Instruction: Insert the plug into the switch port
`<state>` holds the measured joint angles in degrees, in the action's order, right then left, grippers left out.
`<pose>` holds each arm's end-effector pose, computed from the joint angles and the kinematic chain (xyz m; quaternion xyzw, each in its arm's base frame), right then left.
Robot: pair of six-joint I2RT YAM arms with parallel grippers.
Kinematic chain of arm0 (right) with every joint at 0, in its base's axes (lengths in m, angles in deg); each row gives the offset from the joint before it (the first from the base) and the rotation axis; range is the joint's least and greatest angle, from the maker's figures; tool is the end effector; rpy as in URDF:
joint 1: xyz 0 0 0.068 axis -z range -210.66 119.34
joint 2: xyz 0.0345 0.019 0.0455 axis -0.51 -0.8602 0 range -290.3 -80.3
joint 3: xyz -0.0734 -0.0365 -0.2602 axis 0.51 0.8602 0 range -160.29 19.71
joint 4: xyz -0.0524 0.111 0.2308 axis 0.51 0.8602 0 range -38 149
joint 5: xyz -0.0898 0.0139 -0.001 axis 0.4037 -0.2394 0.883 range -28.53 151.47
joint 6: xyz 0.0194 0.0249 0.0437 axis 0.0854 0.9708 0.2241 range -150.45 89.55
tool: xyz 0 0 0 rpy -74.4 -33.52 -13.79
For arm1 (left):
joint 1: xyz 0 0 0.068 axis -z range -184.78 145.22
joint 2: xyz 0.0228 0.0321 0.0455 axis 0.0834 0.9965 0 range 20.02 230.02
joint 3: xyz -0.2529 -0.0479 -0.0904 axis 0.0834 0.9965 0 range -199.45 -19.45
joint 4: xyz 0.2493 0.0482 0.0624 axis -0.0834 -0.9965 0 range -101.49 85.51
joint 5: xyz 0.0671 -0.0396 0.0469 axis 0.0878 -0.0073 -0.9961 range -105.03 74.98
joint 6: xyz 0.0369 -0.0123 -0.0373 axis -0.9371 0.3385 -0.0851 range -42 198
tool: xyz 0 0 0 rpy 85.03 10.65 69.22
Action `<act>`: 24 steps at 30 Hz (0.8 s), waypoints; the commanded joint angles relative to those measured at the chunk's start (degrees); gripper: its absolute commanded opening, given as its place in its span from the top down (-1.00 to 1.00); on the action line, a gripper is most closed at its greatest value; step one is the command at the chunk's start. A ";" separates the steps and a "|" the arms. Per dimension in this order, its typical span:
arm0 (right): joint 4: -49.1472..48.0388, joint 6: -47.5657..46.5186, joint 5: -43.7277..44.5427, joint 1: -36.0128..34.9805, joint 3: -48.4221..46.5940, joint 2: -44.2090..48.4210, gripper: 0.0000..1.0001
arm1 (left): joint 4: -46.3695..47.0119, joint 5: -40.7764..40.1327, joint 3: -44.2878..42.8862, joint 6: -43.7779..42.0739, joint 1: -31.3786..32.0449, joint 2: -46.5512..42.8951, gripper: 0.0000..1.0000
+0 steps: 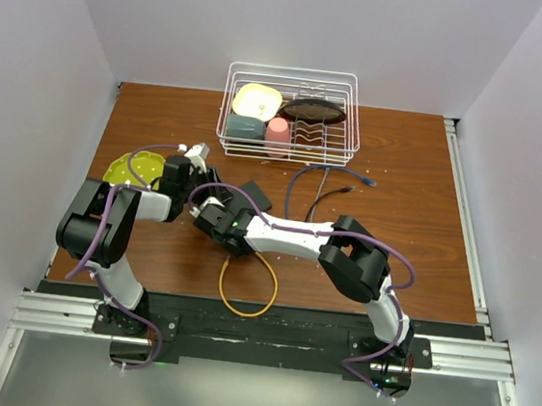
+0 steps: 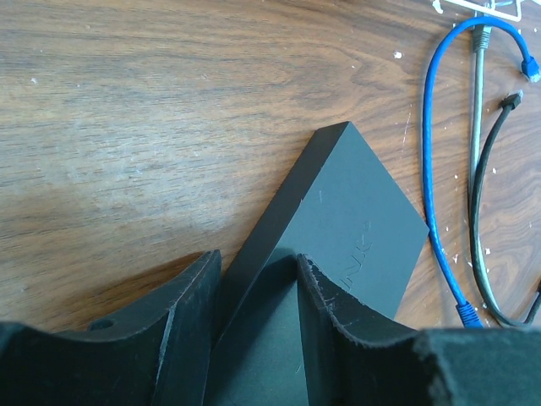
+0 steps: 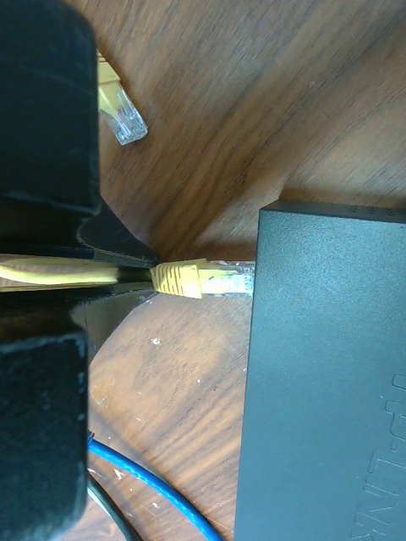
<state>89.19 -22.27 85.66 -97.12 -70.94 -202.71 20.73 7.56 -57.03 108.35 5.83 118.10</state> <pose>0.1889 0.3972 0.1590 -0.4347 0.8583 -0.0555 0.2669 0.3093 -0.0718 0.1294 -0.0607 0.8735 -0.3206 0.3613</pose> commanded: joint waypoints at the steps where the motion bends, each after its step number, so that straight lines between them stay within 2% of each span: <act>1: 2.89 1.57 -5.55 -0.52 -0.84 -2.39 1.00 | -2.71 0.09 1.20 -0.11 -0.33 1.94 0.11; 8: 3.59 1.75 -6.26 -0.43 -1.28 -3.10 1.00 | -1.40 0.09 2.16 0.24 -0.77 1.50 0.06; 13: 1.84 2.80 -5.20 -0.43 0.38 -2.40 1.00 | 1.85 3.33 3.57 0.94 -2.96 2.11 0.09; 24: 1.13 3.59 -3.79 -0.34 2.23 -1.95 1.00 | 20.13 17.13 9.63 8.67 -10.17 9.58 0.24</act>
<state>89.17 -20.87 85.79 -97.12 -70.83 -202.77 38.91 21.68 -50.30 115.12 -2.45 123.98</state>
